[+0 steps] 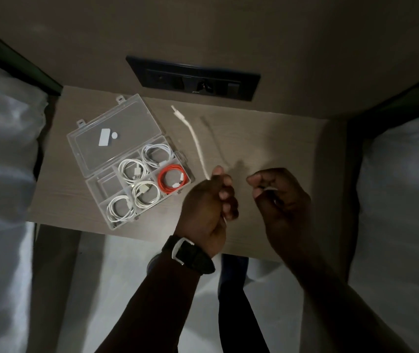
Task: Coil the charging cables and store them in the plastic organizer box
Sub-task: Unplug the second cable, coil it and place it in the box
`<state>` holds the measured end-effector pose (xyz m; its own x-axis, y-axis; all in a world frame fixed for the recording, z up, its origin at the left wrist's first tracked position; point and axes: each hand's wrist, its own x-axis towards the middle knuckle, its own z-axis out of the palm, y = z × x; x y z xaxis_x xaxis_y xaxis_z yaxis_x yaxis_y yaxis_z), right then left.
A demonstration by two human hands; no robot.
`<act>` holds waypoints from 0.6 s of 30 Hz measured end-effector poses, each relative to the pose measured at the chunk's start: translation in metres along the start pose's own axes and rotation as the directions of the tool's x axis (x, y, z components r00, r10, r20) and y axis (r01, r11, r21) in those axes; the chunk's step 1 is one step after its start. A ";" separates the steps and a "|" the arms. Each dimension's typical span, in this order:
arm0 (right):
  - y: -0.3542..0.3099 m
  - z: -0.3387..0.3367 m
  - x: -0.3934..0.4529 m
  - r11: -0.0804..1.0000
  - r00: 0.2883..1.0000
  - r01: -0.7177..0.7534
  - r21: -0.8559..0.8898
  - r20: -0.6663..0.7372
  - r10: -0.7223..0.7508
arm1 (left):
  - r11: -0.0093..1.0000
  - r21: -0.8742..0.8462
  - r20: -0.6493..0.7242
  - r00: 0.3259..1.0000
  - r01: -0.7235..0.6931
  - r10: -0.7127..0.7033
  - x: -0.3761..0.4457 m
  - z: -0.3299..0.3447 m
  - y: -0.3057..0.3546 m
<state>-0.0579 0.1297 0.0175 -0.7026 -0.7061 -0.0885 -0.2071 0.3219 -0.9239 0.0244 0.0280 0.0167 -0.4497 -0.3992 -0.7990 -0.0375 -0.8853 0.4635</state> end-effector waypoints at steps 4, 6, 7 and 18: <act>0.012 -0.006 0.023 0.991 0.912 0.097 0.095 0.390 -0.126 | 0.917 0.332 0.242 0.920 0.221 -0.309 -0.013 0.000 0.000; 0.016 -0.006 0.030 0.977 0.863 -0.130 0.169 0.504 0.028 | 0.902 0.341 0.360 0.849 0.265 -0.386 -0.015 -0.003 0.006; 0.019 -0.005 0.031 0.951 0.859 -0.236 0.201 0.501 0.107 | 0.912 0.290 0.426 0.814 0.290 -0.394 -0.016 -0.005 0.010; 0.018 0.009 -0.035 0.943 0.868 -0.238 -0.232 0.384 0.314 | 0.923 -0.379 0.272 0.961 0.071 0.038 0.002 -0.020 0.020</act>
<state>-0.0314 0.1547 0.0005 -0.4132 -0.7547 -0.5096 -0.1864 0.6179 -0.7638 0.0405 0.0052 0.0171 -0.6769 -0.3526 -0.6461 0.2719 -0.9355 0.2256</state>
